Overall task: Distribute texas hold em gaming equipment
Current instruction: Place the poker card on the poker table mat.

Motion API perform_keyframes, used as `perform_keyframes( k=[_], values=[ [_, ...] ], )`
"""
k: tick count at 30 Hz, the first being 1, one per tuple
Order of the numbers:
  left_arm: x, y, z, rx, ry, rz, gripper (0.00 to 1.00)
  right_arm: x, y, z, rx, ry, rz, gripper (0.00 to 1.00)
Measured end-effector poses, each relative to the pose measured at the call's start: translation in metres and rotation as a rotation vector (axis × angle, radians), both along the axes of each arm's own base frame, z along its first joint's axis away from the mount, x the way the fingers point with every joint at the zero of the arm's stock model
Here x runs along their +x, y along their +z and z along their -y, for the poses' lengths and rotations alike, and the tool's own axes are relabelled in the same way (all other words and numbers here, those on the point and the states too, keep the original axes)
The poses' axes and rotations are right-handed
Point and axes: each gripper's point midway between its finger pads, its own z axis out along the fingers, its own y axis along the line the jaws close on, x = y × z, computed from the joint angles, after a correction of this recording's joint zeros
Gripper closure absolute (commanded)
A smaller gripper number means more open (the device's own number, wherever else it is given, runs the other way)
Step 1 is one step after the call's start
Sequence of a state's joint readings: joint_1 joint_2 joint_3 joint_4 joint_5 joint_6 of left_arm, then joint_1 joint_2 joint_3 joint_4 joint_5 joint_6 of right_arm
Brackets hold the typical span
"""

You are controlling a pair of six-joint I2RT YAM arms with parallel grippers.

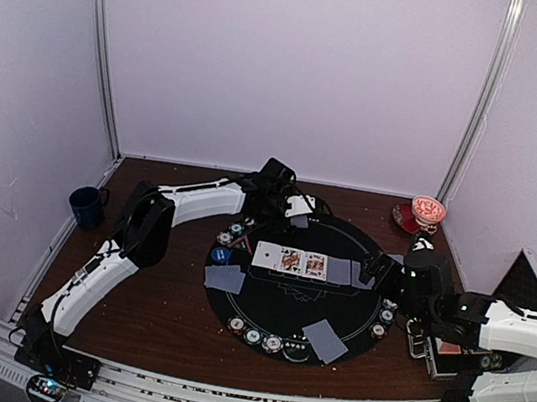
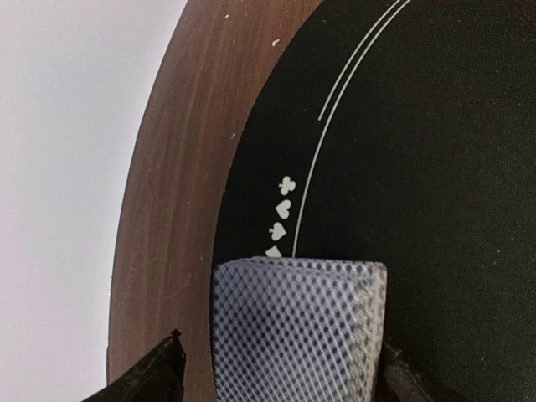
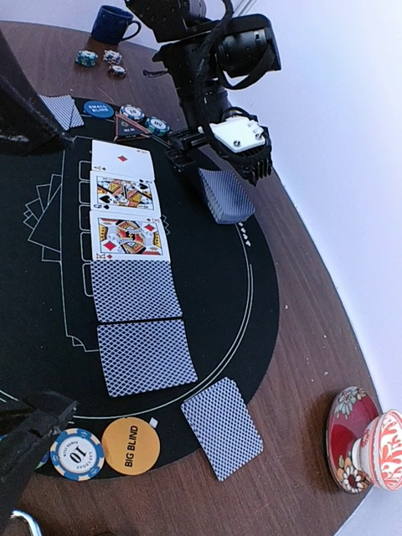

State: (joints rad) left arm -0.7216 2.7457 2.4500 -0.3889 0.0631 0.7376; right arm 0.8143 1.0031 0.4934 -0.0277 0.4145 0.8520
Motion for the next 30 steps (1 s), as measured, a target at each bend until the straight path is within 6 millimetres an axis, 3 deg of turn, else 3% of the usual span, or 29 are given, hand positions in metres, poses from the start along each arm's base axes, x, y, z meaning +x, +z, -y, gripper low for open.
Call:
perform_keyframes(
  k=[9, 30],
  values=[
    [0.005, 0.004, 0.001, -0.01, 0.009, 0.024, 0.02, 0.0, 0.003, 0.0, 0.009, 0.0, 0.009, 0.0],
    [0.023, 0.009, -0.004, 0.012, 0.125, 0.168, 0.02, -0.002, 0.008, 0.0, 0.02, 0.004, 0.019, 0.0]
  ],
)
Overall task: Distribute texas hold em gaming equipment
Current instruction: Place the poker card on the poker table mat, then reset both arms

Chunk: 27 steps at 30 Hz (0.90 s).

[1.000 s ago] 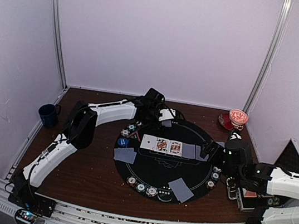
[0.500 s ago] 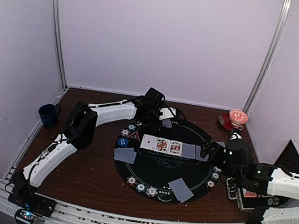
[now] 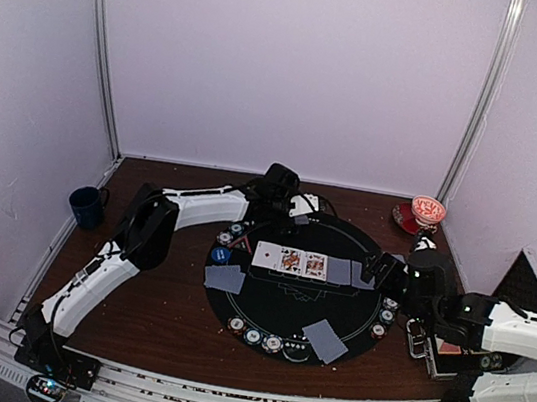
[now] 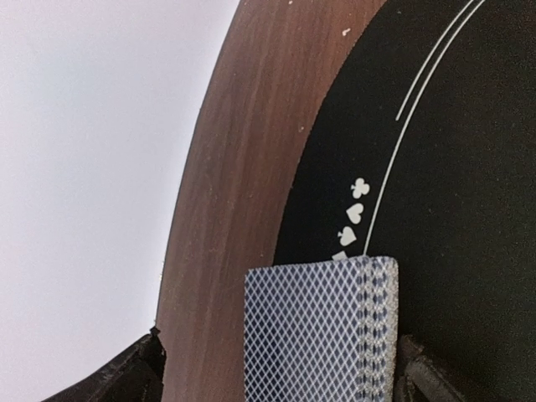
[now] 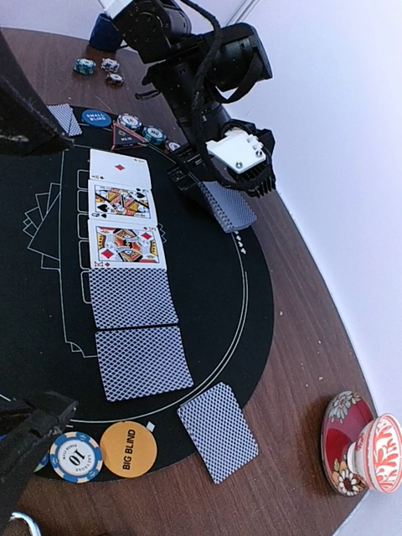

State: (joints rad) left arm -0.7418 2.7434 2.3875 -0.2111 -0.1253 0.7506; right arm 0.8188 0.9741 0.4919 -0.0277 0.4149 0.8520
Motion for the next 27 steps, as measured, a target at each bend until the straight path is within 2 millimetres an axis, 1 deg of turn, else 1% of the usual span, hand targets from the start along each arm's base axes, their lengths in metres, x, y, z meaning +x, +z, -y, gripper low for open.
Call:
perform_keyframes(
  k=[4, 7, 8, 10, 11, 13, 15, 18, 19, 21, 22, 23, 24, 25, 26, 27],
  values=[
    [-0.006, 0.002, -0.008, 0.016, 0.008, -0.009, 0.02, -0.001, 0.0, 0.002, -0.006, -0.001, -0.004, 0.0],
    [-0.02, 0.005, -0.021, 0.055, 0.009, -0.051, 0.02, -0.002, 0.004, 0.004, -0.018, -0.009, -0.005, 0.0],
    [-0.024, 0.007, -0.025, 0.066, 0.009, -0.063, 0.02, -0.001, 0.007, 0.005, -0.02, -0.013, -0.002, 0.0],
    [-0.034, 0.021, -0.033, 0.08, 0.009, -0.082, 0.02, -0.001, 0.016, 0.008, -0.025, -0.024, 0.009, 0.0],
    [-0.037, 0.029, -0.035, 0.079, 0.011, -0.086, 0.02, -0.001, 0.019, 0.009, -0.026, -0.028, 0.013, 0.0],
    [-0.048, 0.057, -0.044, 0.062, 0.015, -0.093, 0.02, 0.002, 0.029, 0.014, -0.035, -0.042, 0.019, 0.0],
    [-0.062, 0.089, -0.053, 0.031, 0.019, -0.098, 0.02, 0.007, 0.039, 0.021, -0.053, -0.06, 0.024, 0.0],
    [-0.089, 0.142, -0.076, -0.038, 0.039, -0.103, 0.02, 0.016, 0.052, 0.036, -0.106, -0.089, 0.027, 0.0],
    [-0.101, 0.16, -0.086, -0.068, 0.048, -0.103, 0.02, 0.018, 0.057, 0.04, -0.126, -0.094, 0.029, 0.0],
    [-0.122, 0.188, -0.107, -0.126, 0.067, -0.108, 0.02, 0.02, 0.062, 0.043, -0.169, -0.09, 0.032, 0.0],
    [-0.132, 0.199, -0.119, -0.152, 0.079, -0.113, 0.02, 0.021, 0.063, 0.043, -0.188, -0.082, 0.032, 0.0],
    [-0.142, 0.208, -0.135, -0.187, 0.094, -0.124, 0.02, 0.021, 0.064, 0.043, -0.207, -0.075, 0.032, 0.0],
    [-0.148, 0.215, -0.151, -0.214, 0.113, -0.133, 0.02, 0.021, 0.062, 0.043, -0.232, -0.066, 0.029, 0.0],
    [-0.153, 0.221, -0.173, -0.252, 0.137, -0.146, 0.02, 0.02, 0.059, 0.044, -0.255, -0.058, 0.022, 0.0],
    [-0.162, 0.226, -0.194, -0.29, 0.158, -0.162, 0.02, 0.02, 0.058, 0.044, -0.273, -0.051, 0.019, 0.0],
    [-0.155, 0.227, -0.218, -0.307, 0.208, -0.165, 0.02, 0.02, 0.056, 0.045, -0.288, -0.046, 0.017, 0.0]
  ],
)
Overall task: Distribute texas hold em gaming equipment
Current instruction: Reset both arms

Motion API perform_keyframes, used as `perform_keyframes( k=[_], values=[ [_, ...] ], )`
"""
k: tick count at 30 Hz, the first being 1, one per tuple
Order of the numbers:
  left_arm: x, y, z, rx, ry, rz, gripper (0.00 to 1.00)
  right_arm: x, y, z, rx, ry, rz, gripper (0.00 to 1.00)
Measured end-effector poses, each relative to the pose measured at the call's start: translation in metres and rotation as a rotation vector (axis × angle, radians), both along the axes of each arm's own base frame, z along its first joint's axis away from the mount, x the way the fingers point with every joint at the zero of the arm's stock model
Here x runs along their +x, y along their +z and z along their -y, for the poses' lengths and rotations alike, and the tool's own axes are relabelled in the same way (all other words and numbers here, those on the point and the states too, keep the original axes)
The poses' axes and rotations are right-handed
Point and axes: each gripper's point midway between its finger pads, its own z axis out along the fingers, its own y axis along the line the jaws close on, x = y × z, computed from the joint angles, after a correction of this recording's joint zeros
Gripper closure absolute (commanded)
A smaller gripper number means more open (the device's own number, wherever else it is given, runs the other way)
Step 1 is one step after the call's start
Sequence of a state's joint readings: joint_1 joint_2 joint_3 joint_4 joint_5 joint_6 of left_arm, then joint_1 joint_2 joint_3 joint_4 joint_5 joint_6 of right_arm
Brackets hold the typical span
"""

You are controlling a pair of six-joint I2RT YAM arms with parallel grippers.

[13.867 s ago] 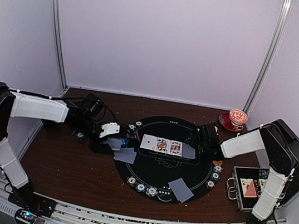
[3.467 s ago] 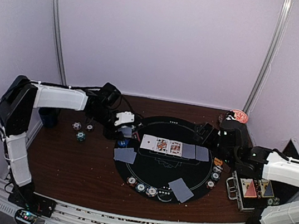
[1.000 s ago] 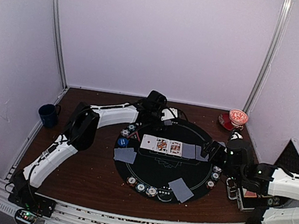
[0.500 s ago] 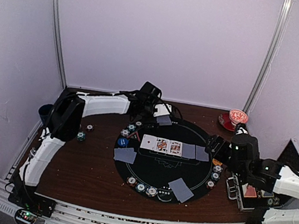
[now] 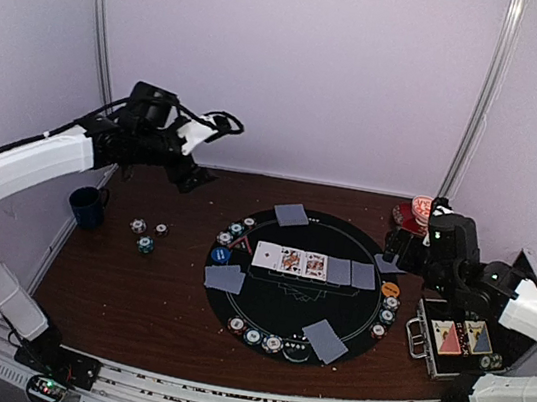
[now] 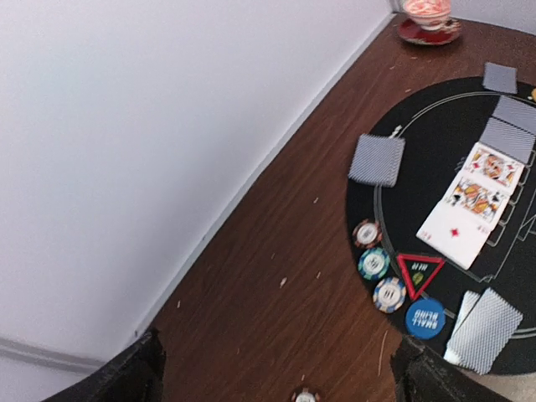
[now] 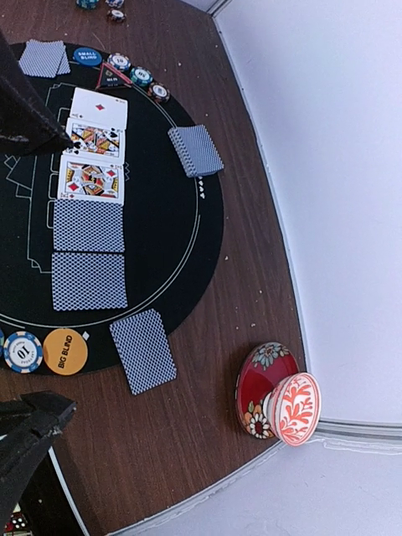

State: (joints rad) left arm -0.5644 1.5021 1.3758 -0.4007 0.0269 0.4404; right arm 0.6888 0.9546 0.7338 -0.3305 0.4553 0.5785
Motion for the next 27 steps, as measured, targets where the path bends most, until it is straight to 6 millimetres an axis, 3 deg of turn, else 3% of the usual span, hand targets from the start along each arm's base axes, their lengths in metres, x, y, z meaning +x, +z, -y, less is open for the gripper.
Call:
perform_keyframes(
  k=[3, 5, 6, 10, 14, 18, 23, 27],
  values=[
    [0.0, -0.008, -0.074, -0.065, 0.14, -0.013, 0.02, -0.001, -0.004, 0.004, -0.039, 0.001, 0.003, 0.0],
    [-0.012, -0.03, -0.115, -0.086, 0.218, -0.044, 0.02, -0.005, -0.009, 0.009, -0.06, 0.0, 0.002, 0.0],
    [-0.021, -0.044, -0.126, -0.094, 0.235, -0.065, 0.02, -0.006, -0.011, 0.011, -0.069, -0.003, 0.002, 0.0],
    [-0.051, -0.089, -0.137, -0.112, 0.23, -0.142, 0.02, -0.012, -0.012, 0.018, -0.073, -0.009, 0.018, 0.0],
    [-0.066, -0.115, -0.148, -0.109, 0.252, -0.182, 0.02, -0.017, -0.01, 0.022, -0.063, -0.004, 0.042, 0.0],
    [-0.077, -0.106, -0.161, -0.134, 0.281, -0.128, 0.02, -0.02, -0.014, 0.022, -0.053, 0.007, 0.045, 0.0],
    [-0.095, -0.074, -0.159, -0.192, 0.24, 0.001, 0.02, -0.023, -0.014, 0.023, -0.038, 0.014, 0.057, 0.0],
    [-0.099, -0.061, -0.158, -0.212, 0.223, 0.047, 0.02, -0.025, -0.01, 0.025, -0.019, 0.013, 0.079, 0.0]
  ],
)
